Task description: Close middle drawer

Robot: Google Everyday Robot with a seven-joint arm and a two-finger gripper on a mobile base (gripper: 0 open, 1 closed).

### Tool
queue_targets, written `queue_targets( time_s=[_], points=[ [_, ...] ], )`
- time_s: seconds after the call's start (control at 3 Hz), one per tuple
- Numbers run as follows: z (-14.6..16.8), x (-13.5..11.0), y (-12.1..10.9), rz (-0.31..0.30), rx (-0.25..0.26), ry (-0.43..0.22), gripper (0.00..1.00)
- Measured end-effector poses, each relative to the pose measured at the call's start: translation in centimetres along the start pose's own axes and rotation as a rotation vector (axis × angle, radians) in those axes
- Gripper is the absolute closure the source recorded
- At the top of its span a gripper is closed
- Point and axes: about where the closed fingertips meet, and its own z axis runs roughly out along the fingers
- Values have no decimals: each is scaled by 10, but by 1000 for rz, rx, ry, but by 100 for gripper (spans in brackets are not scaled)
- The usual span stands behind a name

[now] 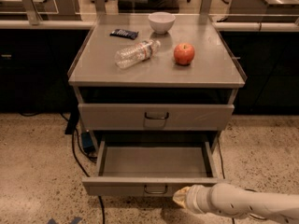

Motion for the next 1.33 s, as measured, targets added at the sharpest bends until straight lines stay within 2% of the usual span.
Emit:
queue_targets(
  time_s=[0.33,1.0,1.33],
  points=[
    [3,-12,-41,-37,62,4,100],
    [0,-18,-50,-42,80,-18,100],
    [-3,-34,-75,-84,116,-47,100]
  ],
)
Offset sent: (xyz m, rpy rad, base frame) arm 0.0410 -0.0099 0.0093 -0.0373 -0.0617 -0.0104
